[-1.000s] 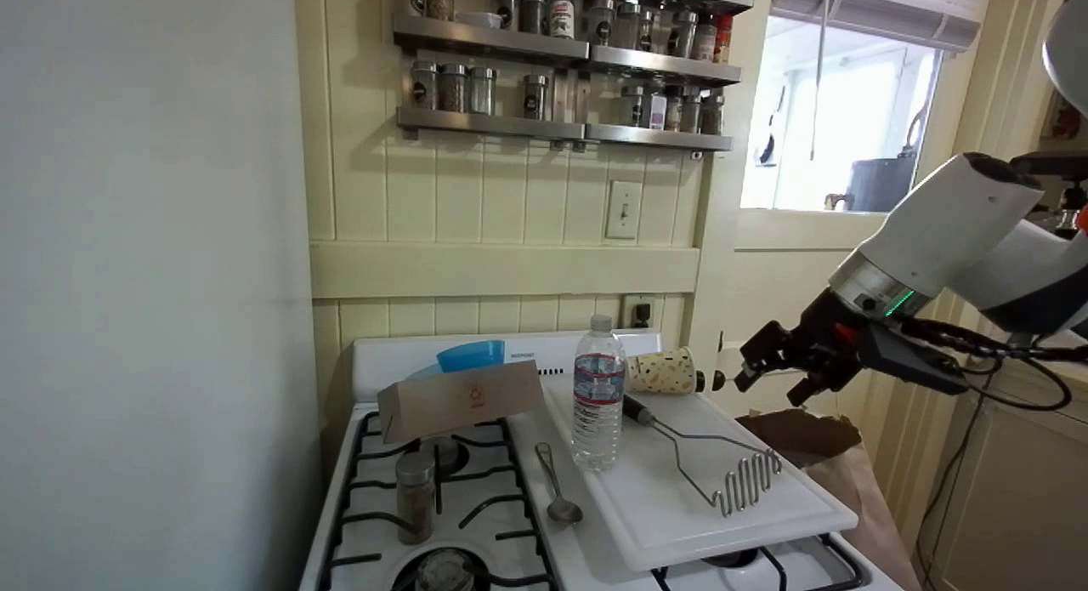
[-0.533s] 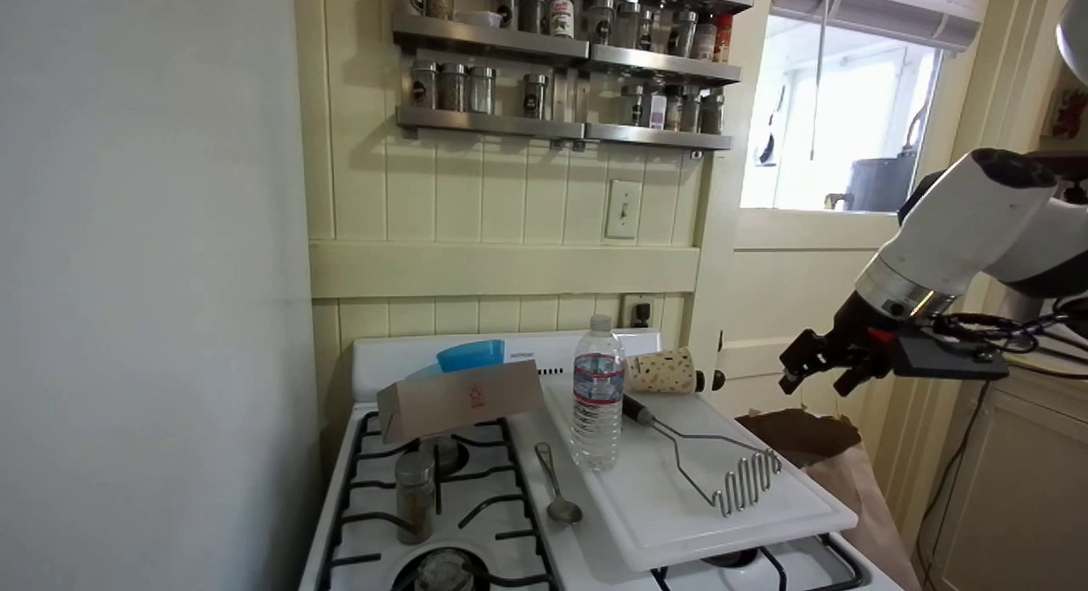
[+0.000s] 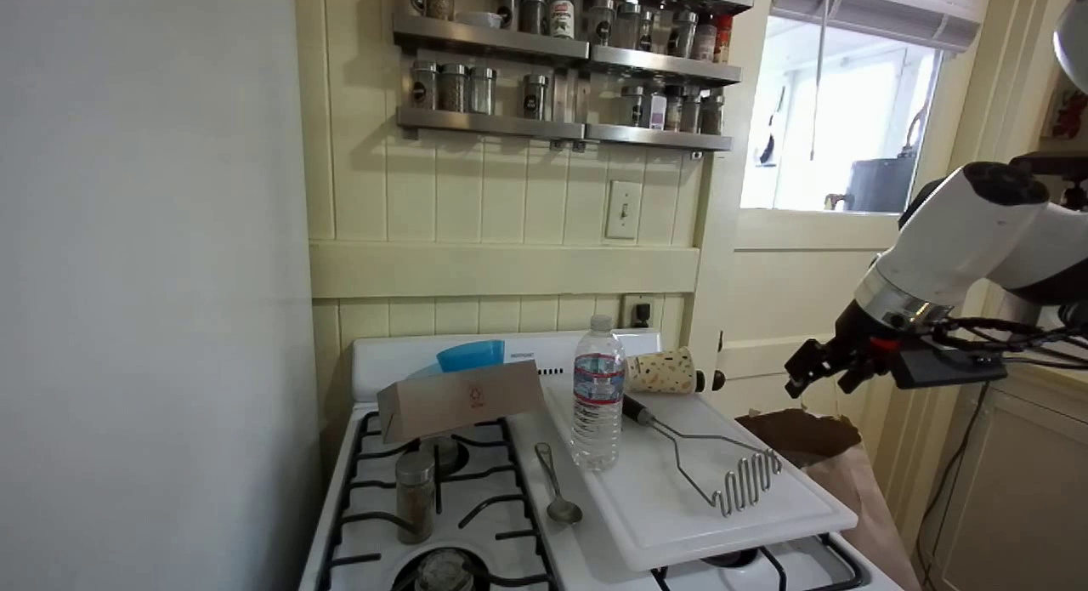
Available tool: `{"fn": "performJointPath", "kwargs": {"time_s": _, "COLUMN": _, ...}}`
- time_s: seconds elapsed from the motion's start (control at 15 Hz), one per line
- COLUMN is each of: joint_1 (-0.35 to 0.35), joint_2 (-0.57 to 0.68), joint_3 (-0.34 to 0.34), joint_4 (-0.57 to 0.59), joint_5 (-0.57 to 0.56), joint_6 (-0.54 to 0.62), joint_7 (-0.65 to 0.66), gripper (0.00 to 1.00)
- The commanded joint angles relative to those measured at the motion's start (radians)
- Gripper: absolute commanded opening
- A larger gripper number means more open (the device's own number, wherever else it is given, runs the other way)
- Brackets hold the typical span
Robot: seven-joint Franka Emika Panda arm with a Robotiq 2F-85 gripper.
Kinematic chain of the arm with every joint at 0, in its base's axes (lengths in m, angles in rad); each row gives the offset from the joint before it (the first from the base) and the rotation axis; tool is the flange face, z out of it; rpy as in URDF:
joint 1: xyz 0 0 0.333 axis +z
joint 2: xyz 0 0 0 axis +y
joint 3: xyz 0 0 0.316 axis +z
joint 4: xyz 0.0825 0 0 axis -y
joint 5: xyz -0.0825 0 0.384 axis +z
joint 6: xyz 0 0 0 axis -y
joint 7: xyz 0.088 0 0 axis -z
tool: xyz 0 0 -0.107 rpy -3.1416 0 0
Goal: Lay the potato masher down
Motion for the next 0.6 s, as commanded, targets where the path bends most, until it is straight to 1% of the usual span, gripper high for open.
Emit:
{"fn": "performJointPath", "kwargs": {"time_s": 0.0, "joint_1": -0.012, "joint_2": -0.019, "joint_3": -0.007, "joint_4": -0.028, "joint_5": 0.106, "joint_6": 0.123, "joint_7": 0.021, "gripper": 1.0}}
{"fn": "performJointPath", "kwargs": {"time_s": 0.2, "joint_1": -0.035, "joint_2": -0.073, "joint_3": -0.027, "joint_4": -0.084, "joint_5": 0.235, "joint_6": 0.213, "joint_7": -0.04, "gripper": 1.0}}
{"fn": "performJointPath", "kwargs": {"time_s": 0.27, "joint_1": -0.013, "joint_2": -0.018, "joint_3": -0.008, "joint_4": -0.028, "joint_5": 0.175, "joint_6": 0.166, "joint_7": -0.01, "gripper": 1.0}}
{"fn": "performJointPath", "kwargs": {"time_s": 0.33, "joint_1": -0.018, "joint_2": -0.029, "joint_3": -0.014, "joint_4": -0.04, "joint_5": 0.2, "joint_6": 0.187, "joint_7": -0.023, "gripper": 1.0}}
{"fn": "performJointPath", "kwargs": {"time_s": 0.53, "joint_1": -0.028, "joint_2": -0.055, "joint_3": -0.021, "joint_4": -0.062, "joint_5": 0.216, "joint_6": 0.193, "joint_7": -0.03, "gripper": 1.0}}
